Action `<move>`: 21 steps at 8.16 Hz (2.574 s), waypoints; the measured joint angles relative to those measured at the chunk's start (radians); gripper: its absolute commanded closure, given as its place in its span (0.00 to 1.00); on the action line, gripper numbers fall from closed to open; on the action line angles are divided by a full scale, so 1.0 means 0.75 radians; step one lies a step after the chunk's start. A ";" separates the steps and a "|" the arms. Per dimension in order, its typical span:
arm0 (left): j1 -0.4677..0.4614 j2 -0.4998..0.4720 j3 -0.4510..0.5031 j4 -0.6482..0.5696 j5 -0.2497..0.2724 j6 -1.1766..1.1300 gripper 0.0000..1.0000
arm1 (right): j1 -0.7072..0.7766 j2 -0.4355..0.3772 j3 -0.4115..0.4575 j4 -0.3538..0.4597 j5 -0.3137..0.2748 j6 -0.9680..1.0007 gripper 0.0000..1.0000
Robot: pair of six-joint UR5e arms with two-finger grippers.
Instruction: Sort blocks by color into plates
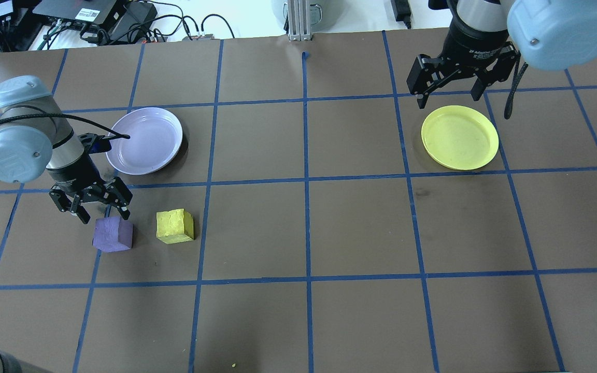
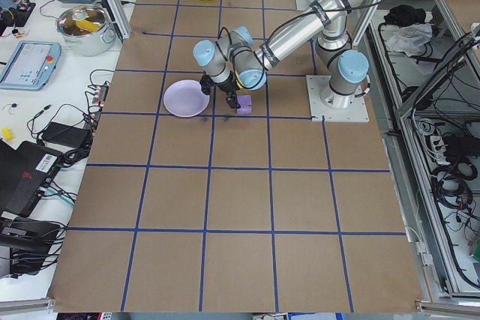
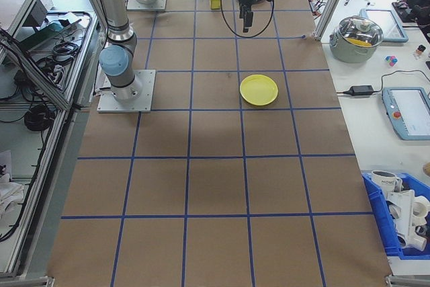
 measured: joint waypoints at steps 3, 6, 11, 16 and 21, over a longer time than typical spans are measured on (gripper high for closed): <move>0.024 -0.021 -0.023 0.006 -0.003 -0.005 0.00 | 0.000 0.000 0.001 -0.002 -0.017 0.003 0.00; 0.027 -0.028 -0.088 0.097 -0.005 -0.007 0.00 | -0.001 0.002 0.002 -0.001 -0.019 0.004 0.00; 0.028 -0.019 -0.103 0.122 -0.016 0.066 1.00 | -0.005 0.002 0.002 -0.001 -0.021 0.002 0.00; 0.023 0.049 -0.088 0.031 -0.009 0.176 1.00 | -0.008 0.011 0.002 -0.007 -0.018 -0.005 0.00; -0.061 -0.097 0.429 -0.231 -0.017 0.183 1.00 | -0.013 0.014 0.002 -0.008 -0.006 0.001 0.00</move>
